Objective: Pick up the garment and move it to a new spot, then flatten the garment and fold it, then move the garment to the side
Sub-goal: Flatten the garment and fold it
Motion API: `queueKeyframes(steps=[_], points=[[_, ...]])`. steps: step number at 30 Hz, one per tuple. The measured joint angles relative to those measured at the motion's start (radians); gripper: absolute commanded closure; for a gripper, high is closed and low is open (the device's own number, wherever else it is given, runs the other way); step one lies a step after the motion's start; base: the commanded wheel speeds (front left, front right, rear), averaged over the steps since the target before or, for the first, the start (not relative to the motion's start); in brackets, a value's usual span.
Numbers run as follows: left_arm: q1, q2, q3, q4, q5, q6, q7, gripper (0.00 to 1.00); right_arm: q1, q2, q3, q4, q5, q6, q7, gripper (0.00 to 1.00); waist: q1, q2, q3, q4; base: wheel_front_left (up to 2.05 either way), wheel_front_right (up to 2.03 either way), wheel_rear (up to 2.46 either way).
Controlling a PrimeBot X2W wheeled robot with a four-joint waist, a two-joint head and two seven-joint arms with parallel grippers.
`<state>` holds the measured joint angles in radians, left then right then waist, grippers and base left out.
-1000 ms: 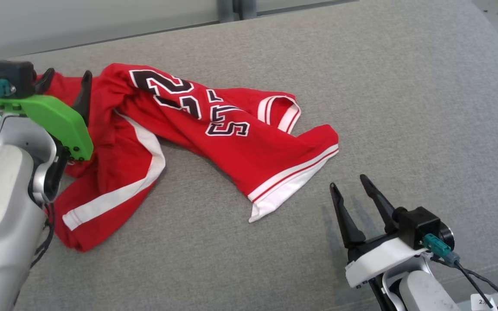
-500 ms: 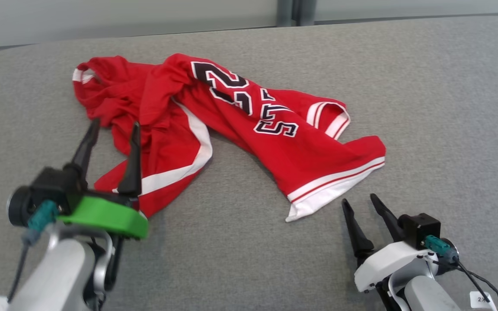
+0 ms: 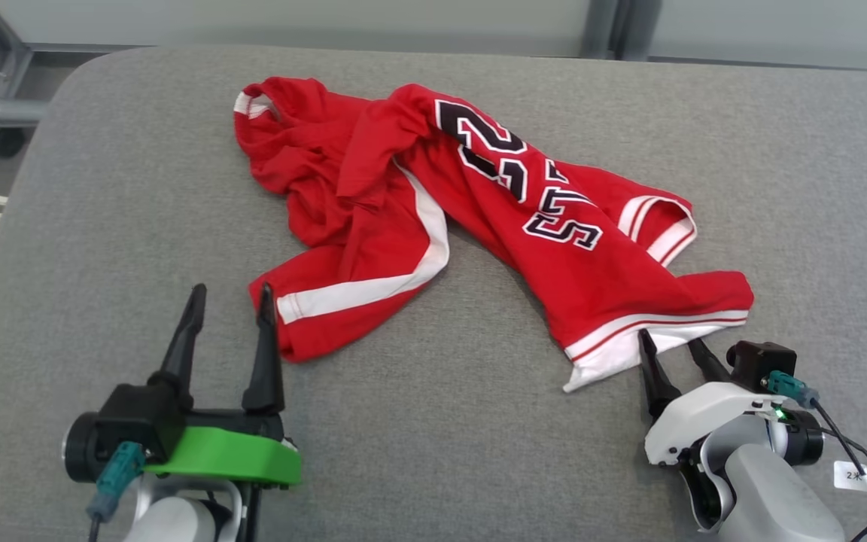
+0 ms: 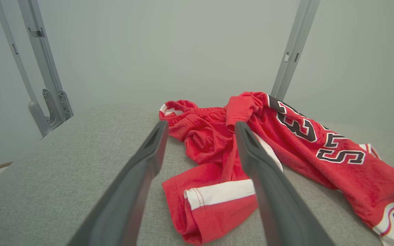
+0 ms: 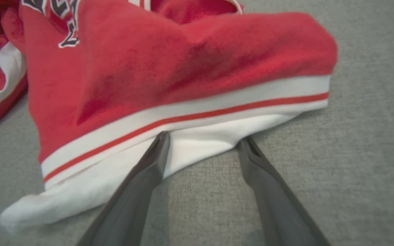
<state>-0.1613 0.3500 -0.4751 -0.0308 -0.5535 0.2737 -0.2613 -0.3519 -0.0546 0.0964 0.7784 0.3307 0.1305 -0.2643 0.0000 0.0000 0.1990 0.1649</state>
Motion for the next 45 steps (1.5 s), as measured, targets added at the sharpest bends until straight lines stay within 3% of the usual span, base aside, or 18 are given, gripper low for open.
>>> queueKeyframes(steps=[4,5,6,12,16,21,25,29,33,38,42,45], points=[[0.038,-0.041,0.019,-0.017,0.037,-0.001,-0.001,0.00,-0.023,-0.008,-0.009,0.061,0.000,-0.001,0.000,0.00,0.0000,0.0000,-0.010,0.038,0.00,0.00,0.00],[0.050,-0.049,0.026,-0.019,0.044,-0.002,-0.001,0.00,-0.026,-0.012,-0.004,0.071,0.002,-0.004,0.000,0.26,-0.0001,0.0000,-0.013,0.046,0.00,0.00,0.00],[0.062,-0.056,0.033,-0.020,0.050,-0.008,-0.001,0.00,-0.029,-0.016,0.002,0.079,0.005,-0.005,-0.001,0.98,0.0000,0.0000,-0.016,0.052,0.00,0.00,0.00],[0.114,-0.085,0.069,-0.006,0.079,-0.038,-0.001,0.00,-0.043,-0.001,0.070,0.066,0.038,-0.004,0.022,1.00,0.0000,0.0000,-0.040,0.066,0.00,0.00,0.00],[0.133,-0.104,0.094,0.004,0.090,-0.053,-0.001,0.00,-0.045,-0.027,0.113,-0.062,0.027,0.001,0.096,1.00,0.0000,0.0000,-0.048,0.052,0.00,0.00,0.00],[0.148,-0.137,0.115,0.008,0.104,-0.072,-0.001,0.00,-0.045,-0.195,0.101,-0.418,0.061,0.000,0.317,1.00,0.0000,0.0000,-0.060,0.026,0.00,0.00,0.00],[0.157,-0.160,0.128,0.016,0.112,-0.091,-0.001,0.00,-0.009,-0.325,0.013,-0.729,0.155,0.000,0.564,1.00,0.0000,0.0000,-0.065,0.005,0.00,0.00,0.00],[0.157,-0.187,0.136,0.029,0.120,-0.115,-0.002,0.00,0.019,-0.422,-0.093,-0.902,0.191,0.000,0.772,1.00,0.0000,0.0000,-0.057,-0.007,0.00,0.00,0.00],[0.155,-0.208,0.144,0.042,0.133,-0.142,-0.002,0.00,0.020,-0.467,-0.187,-0.957,0.255,0.000,0.918,1.00,0.0000,0.0000,-0.047,-0.007,0.00,0.00,0.00],[0.153,-0.227,0.151,0.066,0.144,-0.167,-0.003,0.00,0.019,-0.514,-0.311,-0.931,0.273,0.000,1.039,1.00,0.0000,0.0001,-0.042,-0.002,0.00,0.00,0.00],[0.151,-0.236,0.151,0.083,0.155,-0.186,-0.003,0.00,-0.007,-0.516,-0.387,-0.906,0.288,0.000,1.079,1.00,0.0000,0.0000,-0.039,0.004,0.00,0.00,0.00],[0.148,-0.238,0.155,0.095,0.160,-0.195,-0.003,0.00,-0.065,-0.525,-0.382,-0.932,0.345,0.000,1.103,1.00,0.0000,0.0000,-0.034,0.009,0.00,0.00,0.00]])
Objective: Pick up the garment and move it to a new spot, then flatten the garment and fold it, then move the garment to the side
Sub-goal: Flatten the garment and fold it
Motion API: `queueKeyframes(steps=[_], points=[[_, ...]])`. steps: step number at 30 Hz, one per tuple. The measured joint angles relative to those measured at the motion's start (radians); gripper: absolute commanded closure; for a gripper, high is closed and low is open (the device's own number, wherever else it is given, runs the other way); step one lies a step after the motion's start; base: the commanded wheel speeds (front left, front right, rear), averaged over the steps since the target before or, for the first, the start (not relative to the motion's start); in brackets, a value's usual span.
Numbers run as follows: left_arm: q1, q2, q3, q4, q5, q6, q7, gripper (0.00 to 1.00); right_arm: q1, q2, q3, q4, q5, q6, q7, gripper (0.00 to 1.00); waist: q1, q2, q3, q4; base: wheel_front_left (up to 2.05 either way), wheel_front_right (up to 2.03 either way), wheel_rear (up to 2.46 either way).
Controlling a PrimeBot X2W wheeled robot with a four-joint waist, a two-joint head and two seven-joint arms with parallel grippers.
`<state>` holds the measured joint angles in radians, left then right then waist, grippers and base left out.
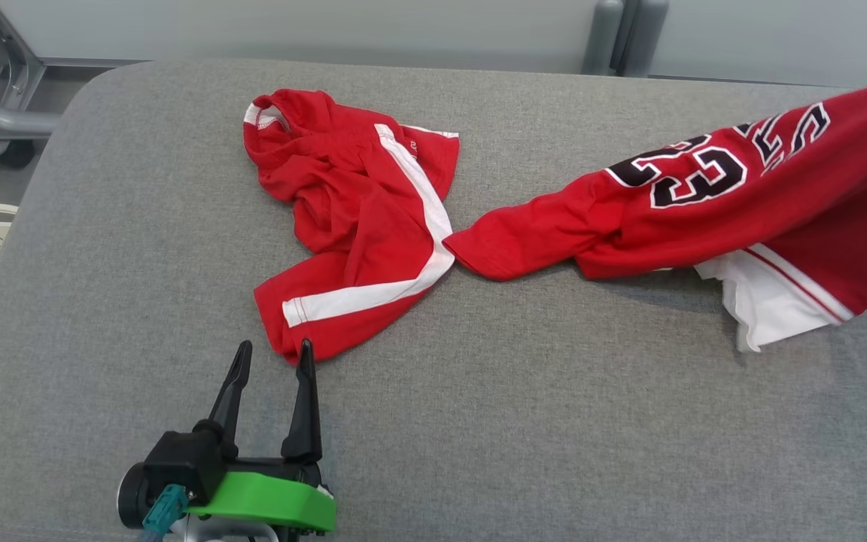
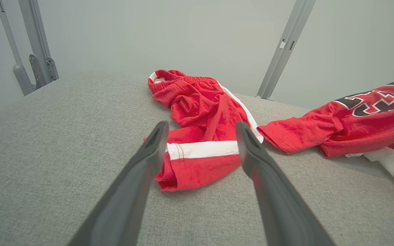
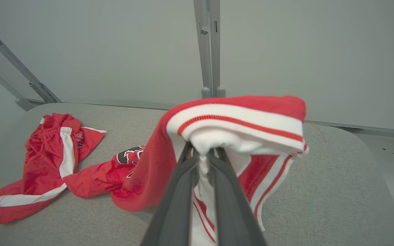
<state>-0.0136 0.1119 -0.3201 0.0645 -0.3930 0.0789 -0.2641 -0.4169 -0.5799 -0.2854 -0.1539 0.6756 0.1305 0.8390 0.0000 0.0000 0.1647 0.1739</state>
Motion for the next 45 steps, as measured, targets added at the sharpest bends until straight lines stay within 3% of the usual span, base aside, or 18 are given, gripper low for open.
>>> queueKeyframes(steps=[8,13,25,34,40,45], points=[[-0.018,-0.021,-0.002,0.025,0.012,-0.014,0.000,0.00,-0.195,-0.002,0.120,-0.133,0.119,0.000,0.117,1.00,0.0000,0.0000,-0.009,0.014,0.00,0.00,0.00],[-0.019,-0.035,-0.004,0.039,0.012,-0.018,0.000,0.00,-0.334,0.045,0.199,-0.171,0.133,0.000,0.176,1.00,0.0000,0.0000,-0.027,0.030,0.00,0.00,0.00],[-0.016,-0.055,-0.018,0.057,0.011,-0.026,0.000,0.00,-0.591,0.269,0.283,-0.090,0.045,0.000,0.242,1.00,0.0000,0.0000,-0.065,0.091,0.00,0.00,0.00],[0.003,-0.059,-0.013,0.055,0.006,-0.022,0.000,0.00,-0.611,0.336,0.267,-0.125,0.017,0.000,0.287,1.00,0.0000,0.0000,-0.087,0.129,0.00,0.00,0.00],[0.005,-0.060,-0.007,0.053,0.009,-0.024,0.000,0.00,-0.573,0.361,0.249,-0.212,0.029,0.000,0.329,1.00,0.0000,0.0000,-0.085,0.103,0.00,0.00,0.00],[0.000,-0.060,-0.004,0.050,0.016,-0.037,0.000,0.00,-0.534,0.421,0.217,-0.279,0.027,0.000,0.385,1.00,0.0000,0.0000,-0.069,0.066,0.00,0.00,0.00]])
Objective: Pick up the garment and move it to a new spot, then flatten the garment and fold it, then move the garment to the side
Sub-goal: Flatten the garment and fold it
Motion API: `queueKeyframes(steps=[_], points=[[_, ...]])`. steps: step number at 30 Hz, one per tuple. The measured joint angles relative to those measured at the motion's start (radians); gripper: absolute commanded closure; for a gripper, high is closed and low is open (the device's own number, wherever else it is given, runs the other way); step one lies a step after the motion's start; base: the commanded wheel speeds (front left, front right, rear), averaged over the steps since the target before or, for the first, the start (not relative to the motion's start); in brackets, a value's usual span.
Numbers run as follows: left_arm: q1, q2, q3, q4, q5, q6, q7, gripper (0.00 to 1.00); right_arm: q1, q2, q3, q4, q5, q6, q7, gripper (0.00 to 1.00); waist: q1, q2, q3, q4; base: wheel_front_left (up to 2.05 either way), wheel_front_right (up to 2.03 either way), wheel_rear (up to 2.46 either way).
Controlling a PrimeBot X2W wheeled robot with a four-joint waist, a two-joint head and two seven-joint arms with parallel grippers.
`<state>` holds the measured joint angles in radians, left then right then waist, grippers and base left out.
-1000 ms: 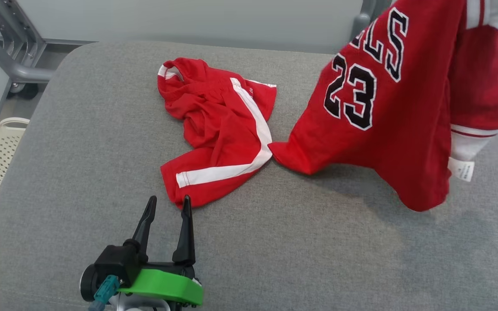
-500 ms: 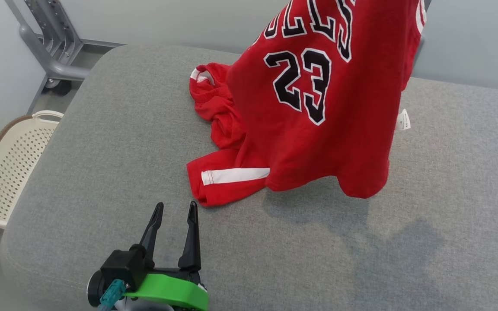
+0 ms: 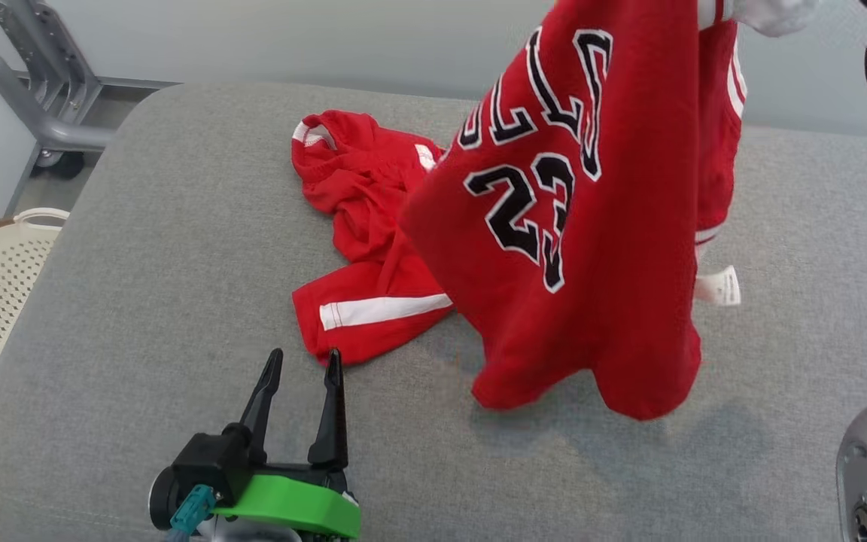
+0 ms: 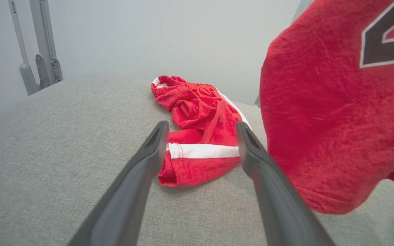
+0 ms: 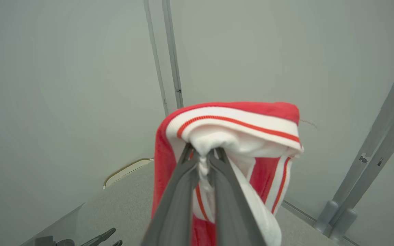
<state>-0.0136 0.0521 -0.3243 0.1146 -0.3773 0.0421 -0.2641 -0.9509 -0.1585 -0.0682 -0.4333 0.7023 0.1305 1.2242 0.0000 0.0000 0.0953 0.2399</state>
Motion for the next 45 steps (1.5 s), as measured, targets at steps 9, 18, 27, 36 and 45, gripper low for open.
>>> queueKeyframes(steps=[9,18,27,36,45], points=[[-0.049,0.000,-0.031,0.023,-0.010,-0.035,0.000,0.00,0.232,0.039,-0.092,0.158,-0.158,0.000,-0.059,1.00,0.0000,0.0000,0.056,-0.028,0.00,0.00,0.00],[-0.085,-0.001,-0.105,0.058,-0.058,-0.097,0.018,0.00,0.396,0.042,-0.252,0.449,-0.299,0.000,-0.368,1.00,0.0000,0.0000,0.078,0.002,0.00,0.00,0.00],[-0.124,-0.002,-0.281,-0.027,-0.198,-0.163,0.130,0.00,0.442,0.012,-0.266,0.701,-0.407,0.000,-0.726,0.51,0.0000,0.0000,0.078,-0.003,0.00,0.00,0.00],[-0.199,0.034,-0.429,0.010,-0.266,-0.171,0.201,0.00,0.426,-0.006,-0.243,0.831,-0.456,0.000,-0.976,0.00,0.0000,0.0000,0.084,-0.049,0.00,0.00,0.00],[-0.250,0.067,-0.512,0.159,-0.282,-0.171,0.224,0.00,0.518,-0.008,-0.144,0.655,-0.411,0.000,-1.107,0.00,0.0000,0.0000,0.093,-0.123,0.00,0.00,0.00]])
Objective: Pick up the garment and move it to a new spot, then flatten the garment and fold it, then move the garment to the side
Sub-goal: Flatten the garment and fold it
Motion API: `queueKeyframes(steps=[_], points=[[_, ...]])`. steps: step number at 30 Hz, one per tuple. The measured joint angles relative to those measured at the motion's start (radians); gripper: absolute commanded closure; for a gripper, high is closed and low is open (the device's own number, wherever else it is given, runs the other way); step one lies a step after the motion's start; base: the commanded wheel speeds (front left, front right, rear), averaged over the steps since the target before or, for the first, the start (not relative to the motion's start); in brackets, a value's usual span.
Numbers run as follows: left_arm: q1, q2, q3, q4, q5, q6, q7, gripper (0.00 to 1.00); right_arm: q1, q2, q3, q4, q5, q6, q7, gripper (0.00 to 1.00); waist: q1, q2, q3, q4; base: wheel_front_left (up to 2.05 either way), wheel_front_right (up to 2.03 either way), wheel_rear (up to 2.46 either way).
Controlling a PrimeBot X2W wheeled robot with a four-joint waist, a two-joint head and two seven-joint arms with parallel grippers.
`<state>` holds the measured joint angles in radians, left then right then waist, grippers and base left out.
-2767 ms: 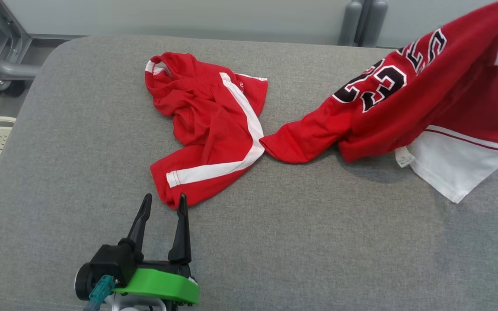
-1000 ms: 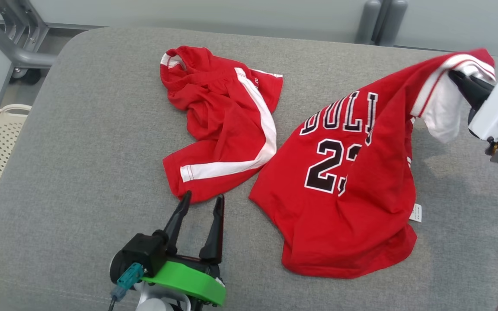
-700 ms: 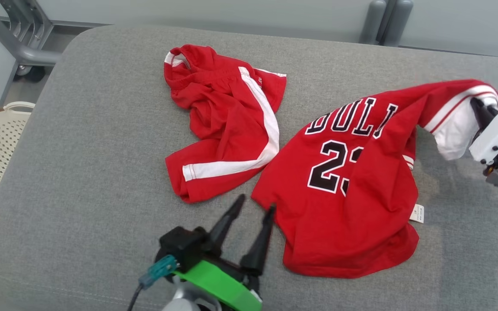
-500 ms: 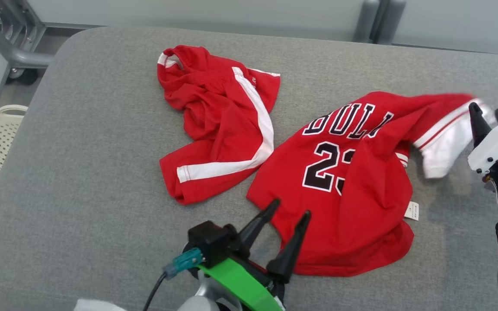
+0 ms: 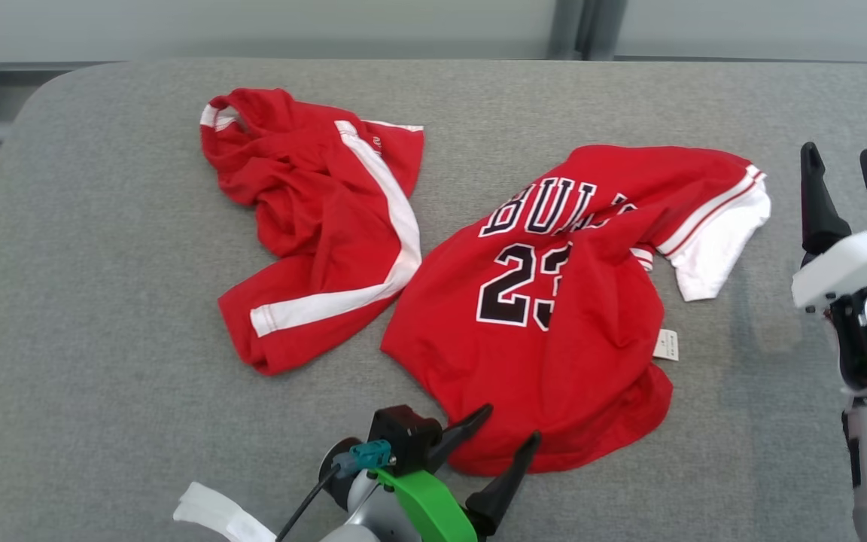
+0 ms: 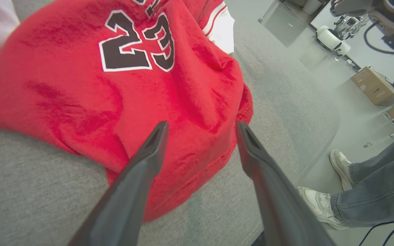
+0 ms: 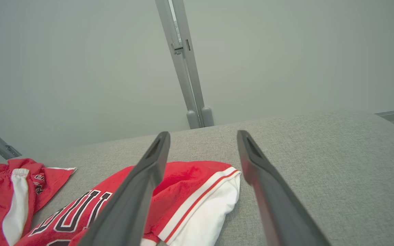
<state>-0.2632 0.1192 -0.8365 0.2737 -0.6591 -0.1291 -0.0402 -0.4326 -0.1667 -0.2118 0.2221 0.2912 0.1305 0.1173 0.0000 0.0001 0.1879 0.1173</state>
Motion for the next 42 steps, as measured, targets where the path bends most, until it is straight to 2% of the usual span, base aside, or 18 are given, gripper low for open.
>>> queueKeyframes(steps=[10,15,16,18,23,26,31,34,36,38,42], points=[[-0.030,0.014,-0.035,0.194,0.013,-0.001,-0.051,0.00,0.240,0.072,0.007,-0.294,0.067,0.000,-0.031,0.00,0.0000,0.0000,0.007,-0.085,0.00,0.00,0.00],[-0.061,0.008,-0.043,0.293,0.016,-0.003,-0.082,0.00,0.329,0.100,0.001,-0.379,0.071,0.000,-0.041,0.00,0.0000,0.0000,0.011,-0.116,0.00,0.00,0.00],[-0.067,0.007,-0.042,0.314,0.016,-0.003,-0.093,0.03,0.343,0.104,0.002,-0.388,0.076,0.000,-0.044,0.00,0.0000,0.0000,0.012,-0.122,0.00,0.00,0.00],[-0.080,0.003,-0.045,0.345,0.014,-0.003,-0.111,1.00,0.366,0.110,0.002,-0.398,0.086,0.000,-0.049,0.00,0.0000,0.0000,0.012,-0.134,0.00,0.00,0.00],[-0.105,0.024,-0.039,0.363,-0.029,-0.003,-0.120,1.00,0.398,0.115,0.000,-0.403,0.096,0.000,-0.063,0.00,0.0000,0.0000,0.009,-0.158,0.00,0.00,0.00],[-0.106,0.059,-0.037,0.289,-0.090,-0.003,-0.084,1.00,0.409,0.116,-0.007,-0.399,0.115,0.000,-0.071,0.00,0.0000,0.0000,0.005,-0.165,0.00,0.00,0.00],[-0.118,0.187,-0.005,0.053,-0.195,-0.002,0.000,1.00,0.417,0.116,-0.015,-0.392,0.124,0.000,-0.081,0.00,0.0000,0.0000,0.003,-0.161,0.00,0.00,0.00],[-0.123,0.288,0.045,-0.078,-0.220,0.021,0.043,1.00,0.421,0.116,-0.013,-0.385,0.129,0.000,-0.084,0.00,0.0000,0.0000,0.002,-0.152,0.00,0.00,0.00],[-0.123,0.330,0.072,-0.153,-0.247,0.034,0.077,1.00,0.423,0.117,-0.010,-0.382,0.130,0.000,-0.085,0.00,0.0000,0.0000,0.001,-0.145,0.00,0.00,0.00],[-0.123,0.373,0.089,-0.199,-0.266,0.052,0.113,1.00,0.423,0.116,-0.008,-0.376,0.130,0.000,-0.086,0.00,0.0000,0.0000,0.002,-0.138,0.00,0.00,0.00],[-0.137,0.430,0.117,-0.184,-0.280,0.077,0.166,1.00,0.418,0.117,0.005,-0.362,0.133,0.000,-0.090,0.00,0.0000,0.0000,0.006,-0.128,0.00,0.00,0.00]])
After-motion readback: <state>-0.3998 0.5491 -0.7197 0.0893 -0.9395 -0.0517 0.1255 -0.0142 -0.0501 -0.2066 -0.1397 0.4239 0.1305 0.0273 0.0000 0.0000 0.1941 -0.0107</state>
